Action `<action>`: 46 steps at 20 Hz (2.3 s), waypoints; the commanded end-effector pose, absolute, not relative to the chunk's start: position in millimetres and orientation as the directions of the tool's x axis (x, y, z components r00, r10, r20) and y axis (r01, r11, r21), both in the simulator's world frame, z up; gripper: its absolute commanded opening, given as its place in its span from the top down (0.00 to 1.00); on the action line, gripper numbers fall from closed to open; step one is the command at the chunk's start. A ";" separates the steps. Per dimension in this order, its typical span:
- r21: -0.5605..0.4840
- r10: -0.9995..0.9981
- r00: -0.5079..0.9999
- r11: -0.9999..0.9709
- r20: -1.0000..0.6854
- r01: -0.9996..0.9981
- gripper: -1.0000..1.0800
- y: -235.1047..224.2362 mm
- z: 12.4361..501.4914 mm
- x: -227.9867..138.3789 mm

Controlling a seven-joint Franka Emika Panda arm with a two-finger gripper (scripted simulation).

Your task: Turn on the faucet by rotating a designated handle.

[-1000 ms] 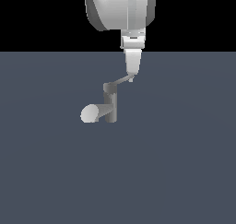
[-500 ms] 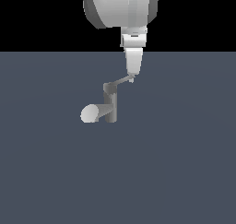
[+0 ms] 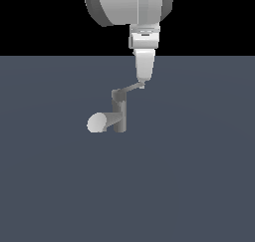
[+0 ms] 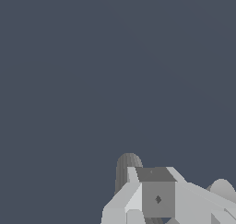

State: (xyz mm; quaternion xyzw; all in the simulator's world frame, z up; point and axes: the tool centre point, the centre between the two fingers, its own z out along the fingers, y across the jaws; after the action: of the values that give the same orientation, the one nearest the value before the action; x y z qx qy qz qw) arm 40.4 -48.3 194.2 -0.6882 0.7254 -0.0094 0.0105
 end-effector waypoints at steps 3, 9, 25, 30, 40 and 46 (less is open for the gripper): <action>0.000 -0.998 -0.062 0.062 0.000 -0.998 1.00 -54.1 182.4 19.1; -0.030 -0.999 -0.052 0.052 -0.006 -0.998 1.00 -42.6 194.8 21.8; -0.009 -0.998 -0.059 0.059 -0.002 -0.998 1.00 -16.2 186.2 -20.7; -0.003 -0.998 -0.061 0.061 -0.001 -0.998 1.00 -7.9 183.6 -33.9; -0.013 -0.998 -0.069 0.069 -0.003 -0.998 1.00 26.9 188.1 -33.2; 0.000 -0.998 -0.063 0.063 0.000 -0.998 1.00 66.0 182.8 -39.1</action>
State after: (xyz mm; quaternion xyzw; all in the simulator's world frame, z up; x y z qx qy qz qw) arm -29.6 29.9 195.0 -0.6665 0.7454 -0.0103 0.0091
